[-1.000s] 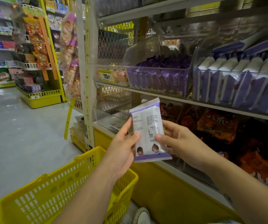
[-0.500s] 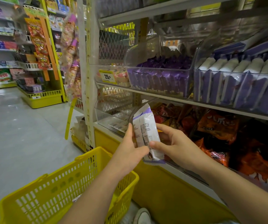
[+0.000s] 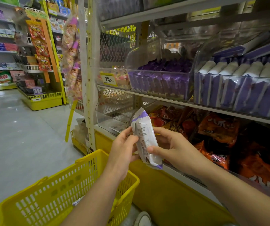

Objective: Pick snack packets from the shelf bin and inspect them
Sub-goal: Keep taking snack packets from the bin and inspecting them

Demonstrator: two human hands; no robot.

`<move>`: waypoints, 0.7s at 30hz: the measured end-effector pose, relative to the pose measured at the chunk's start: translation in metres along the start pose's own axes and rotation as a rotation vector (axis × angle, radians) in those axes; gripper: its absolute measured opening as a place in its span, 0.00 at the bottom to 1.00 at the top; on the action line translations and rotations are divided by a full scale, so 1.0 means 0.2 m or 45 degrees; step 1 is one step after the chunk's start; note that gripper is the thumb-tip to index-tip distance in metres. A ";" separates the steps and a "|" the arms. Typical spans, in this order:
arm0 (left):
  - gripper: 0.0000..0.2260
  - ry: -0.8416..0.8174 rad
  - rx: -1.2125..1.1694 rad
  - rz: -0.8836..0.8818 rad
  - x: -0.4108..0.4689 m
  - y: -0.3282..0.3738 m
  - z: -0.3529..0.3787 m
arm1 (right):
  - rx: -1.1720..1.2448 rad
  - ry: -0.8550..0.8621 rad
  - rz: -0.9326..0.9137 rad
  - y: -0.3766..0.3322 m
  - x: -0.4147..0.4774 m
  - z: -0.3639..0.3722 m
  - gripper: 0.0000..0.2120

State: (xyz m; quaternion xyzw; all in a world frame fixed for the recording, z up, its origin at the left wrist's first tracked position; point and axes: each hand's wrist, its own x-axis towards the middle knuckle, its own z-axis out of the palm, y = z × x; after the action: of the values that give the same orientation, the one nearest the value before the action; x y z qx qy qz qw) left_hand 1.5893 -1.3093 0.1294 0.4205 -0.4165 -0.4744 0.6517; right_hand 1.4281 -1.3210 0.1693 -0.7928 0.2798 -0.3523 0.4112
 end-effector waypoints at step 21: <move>0.19 -0.407 -0.274 -0.098 -0.04 0.43 0.29 | -0.218 0.082 -0.106 -0.26 0.02 -0.16 0.16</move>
State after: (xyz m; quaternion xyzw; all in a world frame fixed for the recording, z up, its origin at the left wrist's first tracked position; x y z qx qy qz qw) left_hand 1.5564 -1.2926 0.2259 0.2833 -0.4454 -0.6013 0.5998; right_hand 1.4125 -1.3114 0.2284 -0.8242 0.2889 -0.3692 0.3177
